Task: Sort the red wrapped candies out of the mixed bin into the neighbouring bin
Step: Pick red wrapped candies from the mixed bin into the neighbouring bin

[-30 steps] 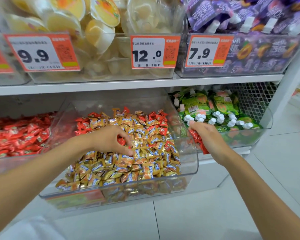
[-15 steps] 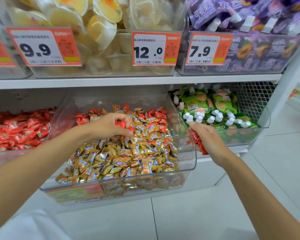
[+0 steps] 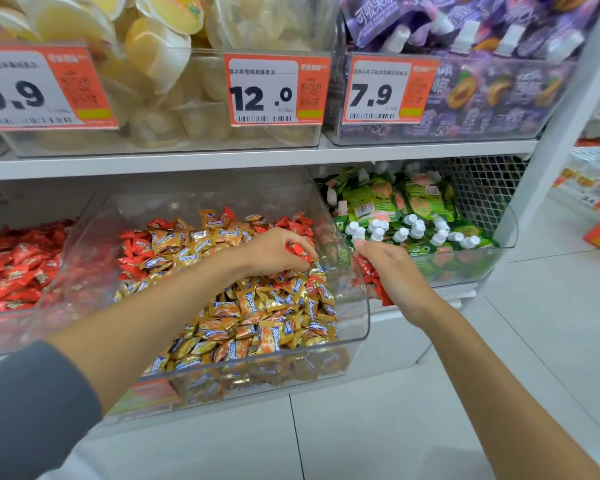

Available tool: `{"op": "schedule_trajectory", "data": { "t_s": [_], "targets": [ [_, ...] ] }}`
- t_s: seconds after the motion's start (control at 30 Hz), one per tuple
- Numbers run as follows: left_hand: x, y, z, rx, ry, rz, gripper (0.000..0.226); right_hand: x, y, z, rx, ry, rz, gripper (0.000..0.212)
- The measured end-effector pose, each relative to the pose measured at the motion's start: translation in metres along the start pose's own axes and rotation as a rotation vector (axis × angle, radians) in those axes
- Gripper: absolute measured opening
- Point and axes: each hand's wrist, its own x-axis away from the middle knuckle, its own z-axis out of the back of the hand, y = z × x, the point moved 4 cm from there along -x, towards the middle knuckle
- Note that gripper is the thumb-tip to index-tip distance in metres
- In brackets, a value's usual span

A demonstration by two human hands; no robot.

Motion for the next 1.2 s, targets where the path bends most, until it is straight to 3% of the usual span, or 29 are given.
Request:
{"op": "schedule_trajectory", "data": {
  "t_s": [0.1,0.2,0.4,0.53,0.63,0.7,0.8,0.9,1.07,1.2],
  "targets": [
    [-0.014,-0.002,-0.014,-0.283,-0.027,-0.024,0.035,-0.002,-0.001,0.000,0.016,-0.016,0.020,0.049],
    [-0.021,0.002,-0.021,-0.458,-0.040,-0.041,0.021,-0.003,-0.001,0.000,0.017,-0.032,0.028,0.051],
    [-0.002,-0.004,0.008,0.028,0.091,-0.001,0.015,-0.003,-0.006,0.005,0.002,-0.015,0.081,0.054],
    [0.030,-0.021,0.050,0.064,0.251,0.064,0.020,0.007,-0.032,0.010,0.053,0.096,0.238,0.040],
    [0.059,-0.034,0.082,0.074,0.332,0.066,0.016,0.016,-0.060,-0.009,0.193,0.056,0.331,0.022],
    [0.076,-0.043,0.101,0.083,0.398,0.064,0.009,0.016,-0.072,-0.039,0.364,-0.055,0.312,0.009],
    [0.097,-0.062,0.119,0.107,0.438,0.101,0.012,0.002,-0.061,-0.087,0.797,-0.223,0.250,0.022],
    [0.109,-0.080,0.123,0.193,0.423,0.126,0.015,-0.028,-0.029,-0.108,1.035,-0.250,0.154,0.027],
    [0.109,-0.083,0.118,0.236,0.383,0.076,0.009,-0.051,0.000,-0.103,1.102,-0.258,0.060,0.048],
    [0.108,-0.083,0.117,0.197,0.343,0.072,0.007,-0.055,0.004,-0.100,1.008,-0.195,0.051,0.025]
  ]
}}
